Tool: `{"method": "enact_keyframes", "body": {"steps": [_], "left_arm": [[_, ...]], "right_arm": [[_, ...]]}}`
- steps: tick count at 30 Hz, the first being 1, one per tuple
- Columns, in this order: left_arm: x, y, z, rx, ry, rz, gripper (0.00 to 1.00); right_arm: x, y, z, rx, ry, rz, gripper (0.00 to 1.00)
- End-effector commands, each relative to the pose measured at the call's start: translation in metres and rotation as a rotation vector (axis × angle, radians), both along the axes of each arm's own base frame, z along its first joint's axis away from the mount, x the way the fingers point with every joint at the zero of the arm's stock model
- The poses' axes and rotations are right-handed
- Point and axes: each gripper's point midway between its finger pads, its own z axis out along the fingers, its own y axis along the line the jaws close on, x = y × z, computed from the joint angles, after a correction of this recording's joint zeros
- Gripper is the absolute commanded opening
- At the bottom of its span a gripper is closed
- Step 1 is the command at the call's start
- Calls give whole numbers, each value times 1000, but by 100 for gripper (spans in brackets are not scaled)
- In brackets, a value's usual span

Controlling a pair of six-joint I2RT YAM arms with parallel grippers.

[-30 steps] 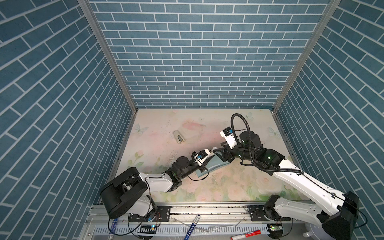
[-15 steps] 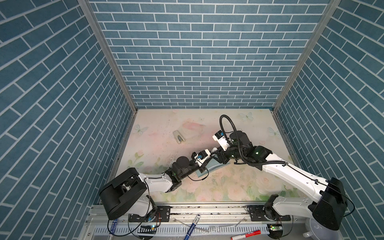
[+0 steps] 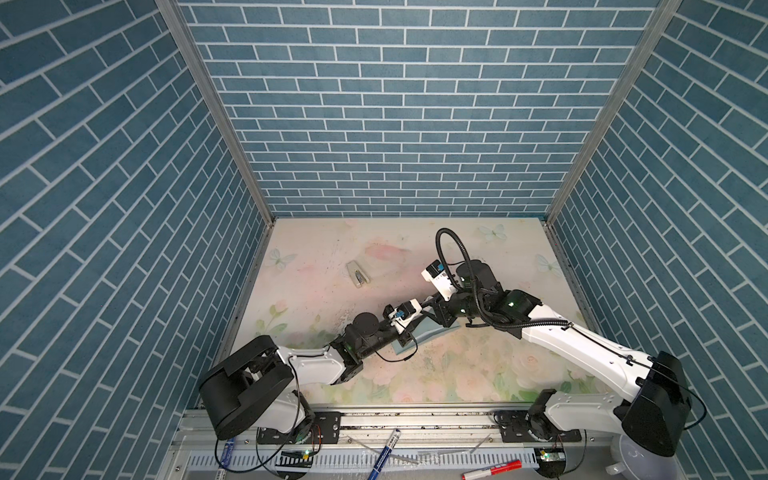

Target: Place the letter into the envelope and seal it

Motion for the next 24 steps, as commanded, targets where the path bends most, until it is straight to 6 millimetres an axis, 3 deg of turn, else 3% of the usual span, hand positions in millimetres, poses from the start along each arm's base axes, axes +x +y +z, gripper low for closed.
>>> {"method": "enact_keyframes", "body": {"steps": [1, 3, 6, 9, 13, 16, 20, 24], "left_arm": [[-2, -2, 13, -27, -27, -18, 0], [-2, -2, 14, -26, -28, -16, 0], [-2, -2, 14, -23, -27, -15, 0], [0, -3, 13, -20, -23, -13, 0], [1, 6, 9, -9, -16, 23, 40], [2, 23, 3, 13, 9, 92, 54], [7, 49, -9, 59, 157, 218, 55], [2, 64, -22, 85, 341, 284, 48]], "right_arm": [[0, 9, 21, 34, -39, 38, 28], [0, 10, 18, 24, -33, 42, 23], [-1, 10, 15, 11, -23, 45, 7], [-1, 11, 14, 12, -20, 43, 0], [13, 0, 15, -27, -54, -63, 0], [25, -16, 7, -85, -76, -164, 0], [38, -29, -9, -170, -80, -255, 0], [45, -29, -26, -215, -58, -284, 0]]}}
